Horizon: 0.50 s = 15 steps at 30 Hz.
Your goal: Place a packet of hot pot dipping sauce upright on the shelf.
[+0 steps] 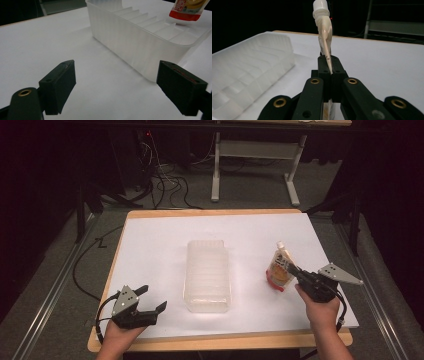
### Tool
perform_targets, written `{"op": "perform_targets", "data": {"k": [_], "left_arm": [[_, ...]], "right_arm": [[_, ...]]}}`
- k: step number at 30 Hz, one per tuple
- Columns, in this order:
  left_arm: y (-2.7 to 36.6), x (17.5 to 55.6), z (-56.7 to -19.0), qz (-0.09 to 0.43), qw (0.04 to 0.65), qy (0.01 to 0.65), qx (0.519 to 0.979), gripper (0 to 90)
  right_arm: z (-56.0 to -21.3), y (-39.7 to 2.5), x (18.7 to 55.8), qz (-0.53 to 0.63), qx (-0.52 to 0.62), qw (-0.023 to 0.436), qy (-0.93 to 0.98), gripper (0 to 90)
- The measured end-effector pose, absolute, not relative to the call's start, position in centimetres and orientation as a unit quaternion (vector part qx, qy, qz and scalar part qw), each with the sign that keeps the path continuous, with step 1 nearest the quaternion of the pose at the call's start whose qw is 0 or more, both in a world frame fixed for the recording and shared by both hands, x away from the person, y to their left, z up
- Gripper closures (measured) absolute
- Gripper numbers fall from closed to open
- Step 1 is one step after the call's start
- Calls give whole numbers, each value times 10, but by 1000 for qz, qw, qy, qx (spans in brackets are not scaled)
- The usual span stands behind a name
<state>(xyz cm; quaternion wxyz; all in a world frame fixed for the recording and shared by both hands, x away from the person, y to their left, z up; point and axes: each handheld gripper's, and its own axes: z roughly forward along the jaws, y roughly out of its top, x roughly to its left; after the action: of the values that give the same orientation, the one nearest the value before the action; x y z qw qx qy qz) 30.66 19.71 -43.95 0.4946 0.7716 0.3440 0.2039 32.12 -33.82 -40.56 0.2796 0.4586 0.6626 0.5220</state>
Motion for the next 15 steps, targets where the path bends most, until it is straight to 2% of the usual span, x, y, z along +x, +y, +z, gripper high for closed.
{"op": "perform_targets", "data": {"k": [5, 15], "left_arm": [[197, 307, -440, 203, 494, 343, 773, 164], [197, 307, -439, 203, 495, 344, 772, 164]], "right_arm": [[-409, -352, 315, 497, 472, 307, 660, 900], [-416, -361, 312, 483, 483, 310, 661, 886]]}}
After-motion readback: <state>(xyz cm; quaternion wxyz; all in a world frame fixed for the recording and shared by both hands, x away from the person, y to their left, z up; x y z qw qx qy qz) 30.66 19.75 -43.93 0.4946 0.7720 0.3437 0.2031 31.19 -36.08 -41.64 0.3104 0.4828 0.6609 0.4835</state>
